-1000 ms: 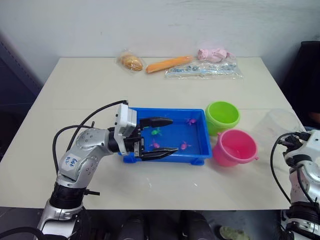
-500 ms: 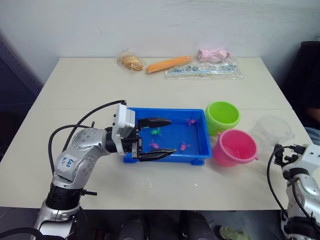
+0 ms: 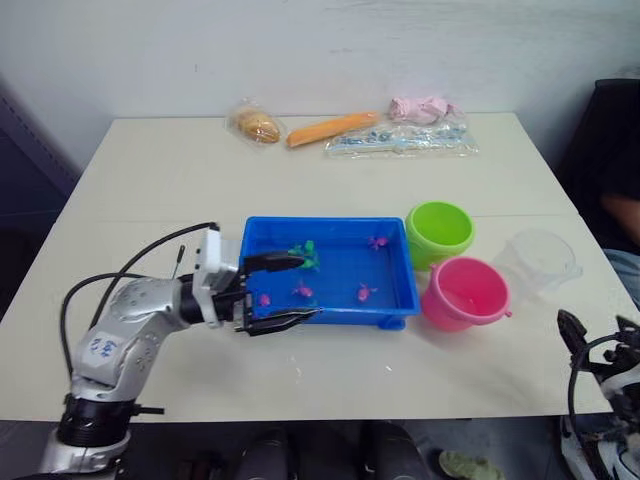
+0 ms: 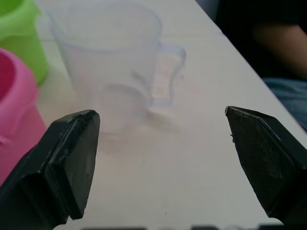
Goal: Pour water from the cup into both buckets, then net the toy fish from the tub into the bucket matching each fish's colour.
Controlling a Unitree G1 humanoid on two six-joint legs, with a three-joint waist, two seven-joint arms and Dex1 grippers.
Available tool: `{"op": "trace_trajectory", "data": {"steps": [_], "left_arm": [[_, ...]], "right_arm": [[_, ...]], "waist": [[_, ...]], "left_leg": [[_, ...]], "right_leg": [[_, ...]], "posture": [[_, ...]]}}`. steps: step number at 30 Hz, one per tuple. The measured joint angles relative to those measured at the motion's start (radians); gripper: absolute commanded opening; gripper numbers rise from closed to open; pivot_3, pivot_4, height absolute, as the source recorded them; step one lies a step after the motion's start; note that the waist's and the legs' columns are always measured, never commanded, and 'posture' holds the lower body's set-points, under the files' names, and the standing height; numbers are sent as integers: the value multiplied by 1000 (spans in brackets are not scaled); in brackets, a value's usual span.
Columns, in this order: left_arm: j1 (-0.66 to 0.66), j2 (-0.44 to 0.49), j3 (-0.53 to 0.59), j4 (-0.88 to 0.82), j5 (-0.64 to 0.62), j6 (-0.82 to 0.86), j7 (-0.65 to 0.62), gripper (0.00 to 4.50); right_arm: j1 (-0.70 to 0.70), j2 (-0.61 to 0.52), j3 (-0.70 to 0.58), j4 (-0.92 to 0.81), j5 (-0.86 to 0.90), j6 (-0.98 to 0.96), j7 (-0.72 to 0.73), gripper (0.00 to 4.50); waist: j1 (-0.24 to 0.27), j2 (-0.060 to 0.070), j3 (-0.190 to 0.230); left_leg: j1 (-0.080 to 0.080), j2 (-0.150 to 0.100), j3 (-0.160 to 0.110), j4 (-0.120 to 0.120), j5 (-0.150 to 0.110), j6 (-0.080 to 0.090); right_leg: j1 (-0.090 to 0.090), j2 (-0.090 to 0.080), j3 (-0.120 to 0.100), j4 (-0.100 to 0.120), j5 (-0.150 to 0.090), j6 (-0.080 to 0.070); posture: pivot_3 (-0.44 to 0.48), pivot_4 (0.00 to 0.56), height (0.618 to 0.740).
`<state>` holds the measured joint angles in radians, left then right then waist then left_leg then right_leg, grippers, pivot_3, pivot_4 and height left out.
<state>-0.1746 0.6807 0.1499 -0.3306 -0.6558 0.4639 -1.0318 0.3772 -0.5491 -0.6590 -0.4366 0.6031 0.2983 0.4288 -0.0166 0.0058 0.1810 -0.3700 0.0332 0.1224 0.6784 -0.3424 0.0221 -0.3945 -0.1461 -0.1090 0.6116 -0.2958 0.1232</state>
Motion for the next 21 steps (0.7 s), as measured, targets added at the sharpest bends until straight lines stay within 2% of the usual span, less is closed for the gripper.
{"op": "trace_trajectory", "data": {"steps": [3,9,13,18,21], "left_arm": [[72,81,120,65,-1,8,-13,4500],[199,128,293,133,0,-8,-17,4500],[285,105,416,217,58,-95,48,4500],[406,47,504,377,165,-230,134,4500],[480,5,537,420,192,-268,177,4500]], "right_arm": [[4,-51,10,-115,37,-15,97,4453],[-80,-127,137,-183,30,-100,294,4453],[-238,-140,284,-140,-31,-172,378,4453],[-272,-139,430,-87,-34,-183,480,4453],[-289,-139,468,-84,-52,-204,506,4453]], "waist": [[0,-2,1],[14,-5,2],[13,-8,2],[14,-8,2],[14,-11,1]], "left_leg": [[0,1,-2,-1,-1,-1],[-1,-1,-1,0,-4,1],[-1,0,-1,0,-5,0],[-2,0,-1,-1,-6,0],[-2,0,-1,-1,-7,1]], "right_leg": [[0,1,-2,0,-1,-1],[0,-2,-2,-2,-1,-1],[0,-2,-4,-3,-1,-1],[-1,-3,-7,-4,-1,-2],[0,-4,-7,-6,-1,-2]], "posture": [[0,150,740],[0,150,740],[0,150,740],[0,150,740],[0,150,740]]}}
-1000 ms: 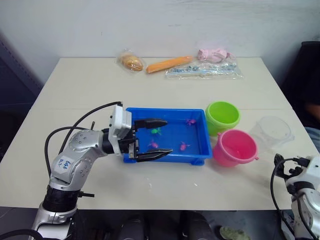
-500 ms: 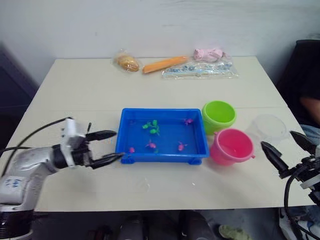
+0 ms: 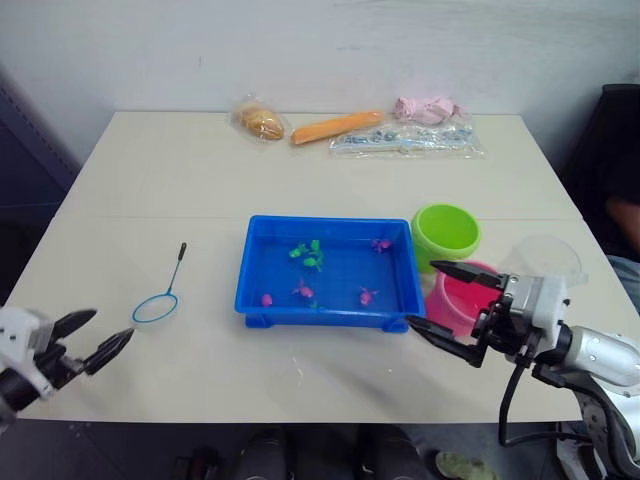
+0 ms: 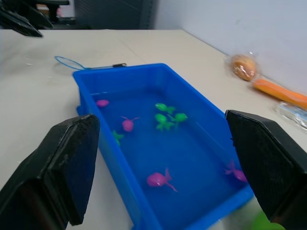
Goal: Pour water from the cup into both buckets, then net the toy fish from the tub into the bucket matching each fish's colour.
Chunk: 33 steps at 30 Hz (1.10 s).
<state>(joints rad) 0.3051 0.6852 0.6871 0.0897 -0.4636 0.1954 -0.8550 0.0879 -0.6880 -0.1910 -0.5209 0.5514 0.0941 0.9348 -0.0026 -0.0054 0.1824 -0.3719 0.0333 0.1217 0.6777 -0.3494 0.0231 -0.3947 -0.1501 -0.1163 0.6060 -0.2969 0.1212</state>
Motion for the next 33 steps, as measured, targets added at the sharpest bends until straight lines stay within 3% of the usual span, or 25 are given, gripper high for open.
{"op": "trace_trajectory", "data": {"steps": [5,11,18,23,27,33], "left_arm": [[74,-49,61,1,-15,2,42,4500],[48,-44,55,-39,-21,35,79,4500],[-359,63,-204,-143,0,432,307,4500],[-593,66,-371,-80,40,627,401,4500],[-758,61,-482,98,112,666,419,4500],[-915,37,-684,372,246,615,347,4500]], "right_arm": [[9,0,10,9,-25,-28,8,4453],[23,0,15,9,-25,-29,7,4453],[82,-2,0,-11,31,-25,45,4453],[106,-2,-30,-62,72,-16,41,4453],[118,2,-50,-90,76,-7,11,4453],[128,20,-55,-107,48,-9,-32,4453]], "waist": [[5,-5,-1],[3,-5,-1],[26,-5,-1],[13,-5,-1],[10,-5,-1],[16,-6,-2]], "left_leg": [[0,1,-1,1,-3,-2],[0,1,-2,1,-5,-5],[1,-1,-1,2,-1,-2],[0,0,2,2,0,-2],[0,-2,2,2,1,-2],[1,-3,3,3,2,-3]], "right_leg": [[1,-6,0,-1,0,0],[1,-7,0,0,0,0],[2,0,-1,6,1,1],[1,3,-1,6,1,1],[1,4,-2,6,1,1],[1,5,-1,7,1,1]], "posture": [[0,150,740],[0,150,740],[0,150,740],[0,150,740],[0,150,740],[0,150,740]]}}
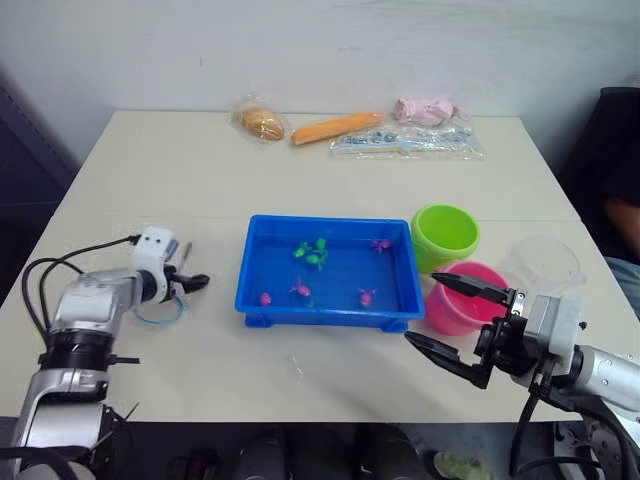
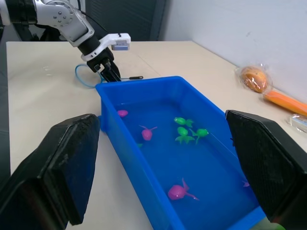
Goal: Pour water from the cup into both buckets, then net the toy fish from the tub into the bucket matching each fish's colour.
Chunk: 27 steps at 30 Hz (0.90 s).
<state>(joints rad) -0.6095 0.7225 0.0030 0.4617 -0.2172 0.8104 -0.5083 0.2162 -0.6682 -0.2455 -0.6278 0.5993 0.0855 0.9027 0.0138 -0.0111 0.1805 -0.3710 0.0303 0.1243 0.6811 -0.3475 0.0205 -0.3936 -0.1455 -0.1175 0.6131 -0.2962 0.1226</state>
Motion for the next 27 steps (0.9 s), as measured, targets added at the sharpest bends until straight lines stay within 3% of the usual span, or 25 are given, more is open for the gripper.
{"op": "trace_trajectory", "data": {"steps": [1,4,12,19,27], "left_arm": [[-20,-1,-16,31,14,-15,-15,4500],[-77,-19,-39,138,52,-71,-54,3590],[-114,-47,-26,247,110,-157,-78,157],[-96,-38,-3,228,116,-162,-98,71],[8,-28,97,64,45,-189,-163,71]], "right_arm": [[1,2,0,-1,-2,0,-4,4453],[24,7,1,-22,-11,-1,-20,4500],[41,8,-6,-36,-22,-1,-33,4500],[38,8,-17,-36,-30,-6,-32,4500],[6,8,-7,-10,-44,-20,-10,4500]], "waist": [[2,0,0],[12,2,-1],[14,5,-3],[10,4,-3],[7,-2,1]], "left_leg": [[0,0,0,0,1,0],[1,1,-1,0,2,-1],[2,0,-2,1,4,3],[1,0,-2,1,3,3],[-1,1,-2,1,4,2]], "right_leg": [[0,0,0,1,0,0],[0,0,1,3,0,-1],[1,-4,2,6,0,1],[0,-4,2,6,0,1],[-1,-4,1,6,0,0]], "posture": [[0,150,740],[0,150,740],[0,150,740],[0,150,740],[0,150,740]]}}
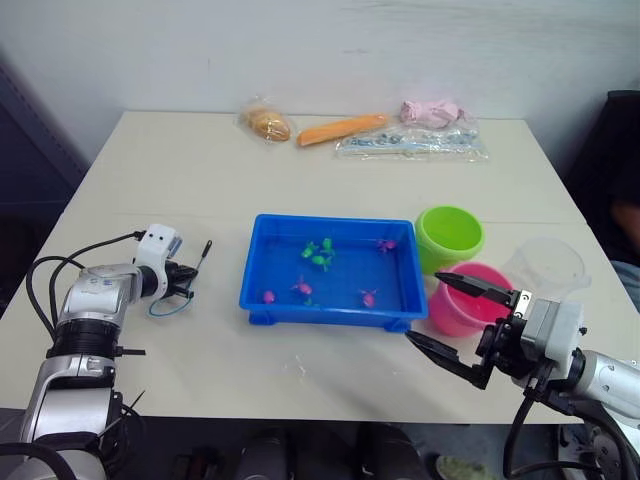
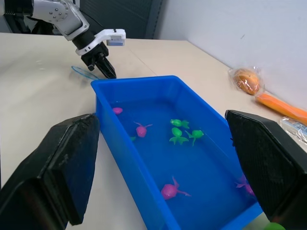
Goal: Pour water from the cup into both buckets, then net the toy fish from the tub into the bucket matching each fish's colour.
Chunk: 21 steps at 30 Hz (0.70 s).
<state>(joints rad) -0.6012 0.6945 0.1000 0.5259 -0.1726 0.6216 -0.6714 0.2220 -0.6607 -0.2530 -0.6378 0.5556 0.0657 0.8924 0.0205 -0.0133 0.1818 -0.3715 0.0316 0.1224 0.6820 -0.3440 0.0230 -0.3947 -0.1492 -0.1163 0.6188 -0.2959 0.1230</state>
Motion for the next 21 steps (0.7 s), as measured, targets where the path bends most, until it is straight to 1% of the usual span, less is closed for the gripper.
{"op": "trace_trajectory", "data": {"steps": [3,5,6,8,10,13,14,15,16,17,19,21], "left_arm": [[32,32,63,-61,-59,-146,-102,71],[65,73,111,-116,-105,-261,-217,71],[78,92,132,-144,-139,-318,-296,71],[78,111,140,-181,-191,-365,-409,71],[67,126,133,-231,-233,-379,-504,71],[37,188,82,-307,-276,-334,-648,71],[0,211,39,-343,-289,-307,-719,71],[-38,215,0,-383,-297,-292,-765,71],[-49,216,-13,-401,-299,-288,-781,71],[-89,215,-78,-423,-284,-291,-829,71],[-154,167,-178,-449,-242,-323,-830,71],[-186,135,-231,-457,-213,-347,-830,71]], "right_arm": [[-11,-3,3,2,1,0,8,4500],[-23,-7,5,3,4,5,10,4500],[-36,-20,7,2,8,15,12,4500],[-85,-44,11,-5,40,62,3,4500],[-144,-62,16,-28,81,115,-16,4500],[-232,-102,50,-53,150,211,-44,4500],[-285,-125,78,-61,162,274,-67,4500],[-333,-145,103,-62,160,321,-85,4500],[-348,-151,111,-64,158,338,-93,4500],[-413,-175,153,-59,158,427,-128,4500],[-515,-190,205,-43,174,541,-169,4500],[-566,-189,226,-39,188,597,-188,4500]], "waist": [[-2,-1,1],[-7,-1,1],[-9,-1,1],[-10,-1,1],[-8,-1,1],[-8,-2,1],[-7,-2,1],[-4,-1,1],[-3,-1,1],[-3,-1,1],[1,-1,2],[2,-1,2]], "left_leg": [[0,0,0,0,0,-1],[0,0,0,0,0,-1],[0,0,0,0,0,-1],[0,0,0,0,0,-1],[0,1,-1,1,0,-1],[-1,1,-1,1,0,-1],[-1,1,-1,1,0,-1],[-1,0,-1,1,0,-1],[-1,0,-1,1,0,-1],[-2,0,0,1,0,0],[-4,-1,-1,2,0,1],[-5,-1,-1,3,0,1]], "right_leg": [[0,0,0,0,0,0],[0,0,0,-1,0,0],[0,0,0,-1,0,0],[0,0,0,-1,0,0],[0,0,-1,-1,0,-1],[0,0,-1,0,-1,-1],[-1,0,-2,0,-1,-1],[-1,0,-1,0,-1,-1],[-1,0,-1,-1,-1,-1],[-1,0,-1,-1,-1,-1],[-2,0,-1,-1,-1,-1],[-3,0,-1,-1,0,-1]], "posture": [[0,150,740],[0,150,740],[0,150,740],[0,150,740],[0,150,740],[0,150,740],[0,150,740],[0,150,740],[0,150,740],[0,150,740],[0,150,740],[0,150,740]]}}
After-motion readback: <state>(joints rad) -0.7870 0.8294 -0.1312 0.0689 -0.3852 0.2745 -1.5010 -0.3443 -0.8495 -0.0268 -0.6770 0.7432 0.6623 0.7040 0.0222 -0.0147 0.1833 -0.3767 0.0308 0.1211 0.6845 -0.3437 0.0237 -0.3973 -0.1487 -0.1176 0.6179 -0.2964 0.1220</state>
